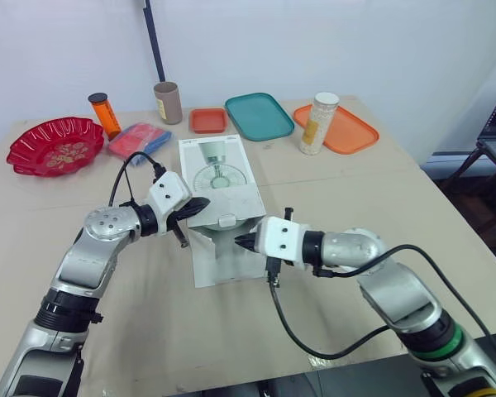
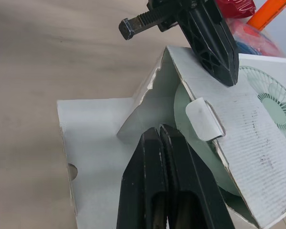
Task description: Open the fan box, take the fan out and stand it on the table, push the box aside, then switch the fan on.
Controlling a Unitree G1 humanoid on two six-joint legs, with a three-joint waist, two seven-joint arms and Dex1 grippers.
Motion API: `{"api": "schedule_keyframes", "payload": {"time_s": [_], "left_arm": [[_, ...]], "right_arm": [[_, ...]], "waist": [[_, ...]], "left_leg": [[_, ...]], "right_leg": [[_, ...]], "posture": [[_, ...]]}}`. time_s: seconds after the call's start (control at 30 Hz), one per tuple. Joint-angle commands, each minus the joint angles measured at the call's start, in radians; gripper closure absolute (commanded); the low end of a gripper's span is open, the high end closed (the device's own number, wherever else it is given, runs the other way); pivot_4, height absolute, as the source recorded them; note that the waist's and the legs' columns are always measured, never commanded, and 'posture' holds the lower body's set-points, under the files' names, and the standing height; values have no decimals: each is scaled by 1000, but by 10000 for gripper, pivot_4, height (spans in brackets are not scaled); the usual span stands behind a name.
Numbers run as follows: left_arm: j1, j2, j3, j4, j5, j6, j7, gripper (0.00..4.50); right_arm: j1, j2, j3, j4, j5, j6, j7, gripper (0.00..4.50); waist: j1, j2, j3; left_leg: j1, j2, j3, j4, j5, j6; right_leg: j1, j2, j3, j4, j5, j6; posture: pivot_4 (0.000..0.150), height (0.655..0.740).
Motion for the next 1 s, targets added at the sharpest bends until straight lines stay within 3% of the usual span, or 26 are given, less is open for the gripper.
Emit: {"api": "schedule_keyframes", "payload": {"time_s": [0.03,0.2,0.47,1.0], "left_arm": [[17,-2,-16,-13,-8,14,-22,45000],[15,-4,-21,-13,-9,16,-27,45000],[17,-11,-20,-14,-10,14,-27,45000],[-4,-46,-22,17,-1,-9,-28,45000]], "right_arm": [[-52,-15,59,-34,-144,-56,-25,44664],[-96,-27,122,20,-307,-144,-26,44664],[-88,-27,135,66,-433,-192,-3,44664],[33,-193,-25,-23,-472,-248,109,44664]], "waist": [[0,0,0],[0,0,0],[0,0,0],[5,-1,-1]], "left_leg": [[0,0,0,0,0,0],[0,0,0,0,0,0],[0,0,0,0,0,0],[1,-1,0,1,0,0]], "right_leg": [[0,0,0,0,0,0],[0,0,0,0,0,0],[0,0,0,0,0,0],[2,0,0,0,0,0]], "posture": [[1500,7400],[1500,7400],[1500,7400],[1500,7400]]}}
